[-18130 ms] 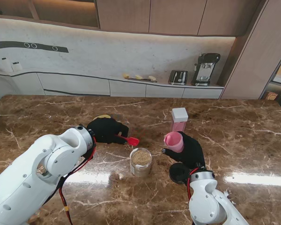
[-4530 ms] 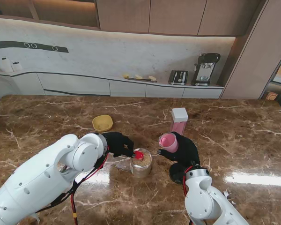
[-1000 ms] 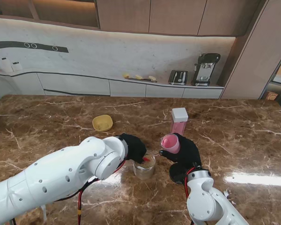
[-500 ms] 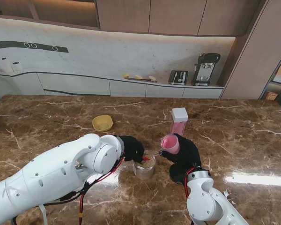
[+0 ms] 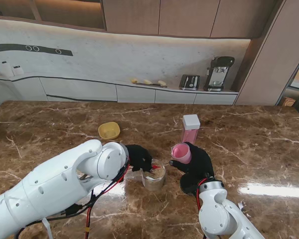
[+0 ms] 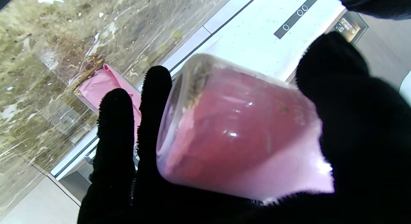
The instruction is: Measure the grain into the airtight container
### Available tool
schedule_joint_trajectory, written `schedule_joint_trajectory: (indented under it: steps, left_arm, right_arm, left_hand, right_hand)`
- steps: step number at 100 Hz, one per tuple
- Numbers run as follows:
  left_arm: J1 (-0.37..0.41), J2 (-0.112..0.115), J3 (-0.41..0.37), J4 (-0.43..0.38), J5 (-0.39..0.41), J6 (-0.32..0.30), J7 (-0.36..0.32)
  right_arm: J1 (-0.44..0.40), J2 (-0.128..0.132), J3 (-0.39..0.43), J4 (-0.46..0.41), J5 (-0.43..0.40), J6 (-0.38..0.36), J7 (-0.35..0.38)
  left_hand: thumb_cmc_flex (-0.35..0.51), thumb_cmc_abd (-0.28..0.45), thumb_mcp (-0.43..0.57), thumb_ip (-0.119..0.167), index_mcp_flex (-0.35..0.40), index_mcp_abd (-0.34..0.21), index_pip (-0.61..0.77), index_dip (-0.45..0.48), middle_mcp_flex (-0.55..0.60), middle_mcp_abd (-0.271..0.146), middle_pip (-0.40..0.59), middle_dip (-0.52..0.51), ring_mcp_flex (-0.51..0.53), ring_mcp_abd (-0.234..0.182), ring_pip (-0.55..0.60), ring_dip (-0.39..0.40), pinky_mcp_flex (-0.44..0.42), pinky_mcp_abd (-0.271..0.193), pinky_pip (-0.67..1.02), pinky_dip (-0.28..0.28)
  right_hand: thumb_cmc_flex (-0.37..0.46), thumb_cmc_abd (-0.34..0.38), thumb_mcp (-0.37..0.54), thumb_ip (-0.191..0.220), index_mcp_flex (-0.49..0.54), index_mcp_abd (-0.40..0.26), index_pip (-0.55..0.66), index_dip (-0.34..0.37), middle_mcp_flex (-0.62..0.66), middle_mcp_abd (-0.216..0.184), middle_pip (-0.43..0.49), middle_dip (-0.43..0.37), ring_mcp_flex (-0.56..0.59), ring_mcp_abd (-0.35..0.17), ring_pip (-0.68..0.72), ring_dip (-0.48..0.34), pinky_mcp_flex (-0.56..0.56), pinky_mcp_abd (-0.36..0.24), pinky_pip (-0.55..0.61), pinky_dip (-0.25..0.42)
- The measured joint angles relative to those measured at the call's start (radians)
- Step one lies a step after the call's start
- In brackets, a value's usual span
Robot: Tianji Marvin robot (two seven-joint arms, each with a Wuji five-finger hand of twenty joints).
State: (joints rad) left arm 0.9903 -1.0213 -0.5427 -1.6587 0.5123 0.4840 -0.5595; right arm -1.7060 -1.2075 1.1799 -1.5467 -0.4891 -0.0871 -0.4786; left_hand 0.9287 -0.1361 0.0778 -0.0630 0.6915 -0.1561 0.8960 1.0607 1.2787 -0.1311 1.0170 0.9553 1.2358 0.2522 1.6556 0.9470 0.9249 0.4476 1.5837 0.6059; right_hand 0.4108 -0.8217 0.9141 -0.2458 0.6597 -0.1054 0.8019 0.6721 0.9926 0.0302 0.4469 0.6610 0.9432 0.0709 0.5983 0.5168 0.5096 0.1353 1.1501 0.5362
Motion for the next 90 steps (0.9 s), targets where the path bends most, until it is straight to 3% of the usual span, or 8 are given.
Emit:
schedule_joint_trajectory:
  steps: [90]
  left_arm:
    - [0.113,-0.004,-0.135,-0.029,-0.025,-0.016,0.03]
  right_arm:
    - [0.007,0.001,-0.004,0.001,-0.002,0.002,0.004]
  left_hand:
    - [0.004,0.0,-0.011,0.0,0.0,-0.006,-0.002,0.002,0.0,0.0,-0.001,0.01,0.0,0.0,0.0,0.0,-0.01,0.001,0.0,0.0]
  right_hand:
    - [0.0,0.0,0.0,0.0,0.0,0.0,0.0,0.0,0.0,0.0,0.0,0.0,0.0,0.0,0.0,0.0,0.0,0.0,-0.012,0.0]
